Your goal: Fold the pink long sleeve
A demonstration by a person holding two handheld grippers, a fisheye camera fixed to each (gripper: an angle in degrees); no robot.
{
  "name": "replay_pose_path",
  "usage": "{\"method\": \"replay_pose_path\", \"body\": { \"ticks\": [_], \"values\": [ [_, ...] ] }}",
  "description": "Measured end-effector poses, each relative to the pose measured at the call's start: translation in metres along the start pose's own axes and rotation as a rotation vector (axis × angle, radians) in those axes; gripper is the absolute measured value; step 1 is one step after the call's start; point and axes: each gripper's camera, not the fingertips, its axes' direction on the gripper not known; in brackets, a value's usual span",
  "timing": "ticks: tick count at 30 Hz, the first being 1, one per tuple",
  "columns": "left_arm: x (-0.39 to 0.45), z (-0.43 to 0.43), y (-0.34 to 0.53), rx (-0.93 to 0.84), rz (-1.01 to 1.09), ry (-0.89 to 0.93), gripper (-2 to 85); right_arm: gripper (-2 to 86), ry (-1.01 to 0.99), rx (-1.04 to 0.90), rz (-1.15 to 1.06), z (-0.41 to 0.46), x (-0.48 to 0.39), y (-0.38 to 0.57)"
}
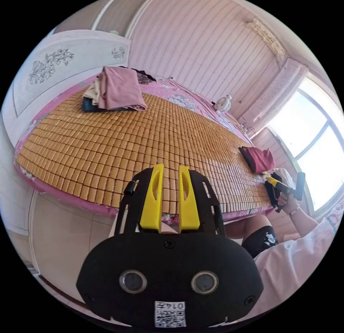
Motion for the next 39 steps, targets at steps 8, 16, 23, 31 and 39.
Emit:
{"method": "replay_pose_path", "body": {
  "ticks": [8, 16, 23, 31, 39],
  "values": [
    [-0.101, -0.035, -0.034, 0.145, -0.150, -0.028, 7.5, 14.4, 0.129, -0.139, -0.268, 0.132, -0.097, -0.174],
    [-0.174, -0.002, -0.107, 0.168, -0.197, -0.114, 8.0, 16.9, 0.165, -0.201, -0.184, 0.248, -0.086, -0.295],
    [-0.204, 0.046, -0.189, 0.201, -0.160, -0.031, 9.4, 18.1, 0.145, -0.234, -0.173, 0.384, -0.095, -0.401],
    [-0.214, 0.108, -0.277, 0.042, -0.111, -0.208, 7.3, 16.4, 0.149, -0.251, -0.065, 0.463, -0.095, -0.472],
    [-0.172, 0.025, -0.284, 0.081, 0.085, -0.166, -0.6, 4.6, -0.149, -0.209, -0.027, 0.355, -0.066, -0.520]
  ]
}}
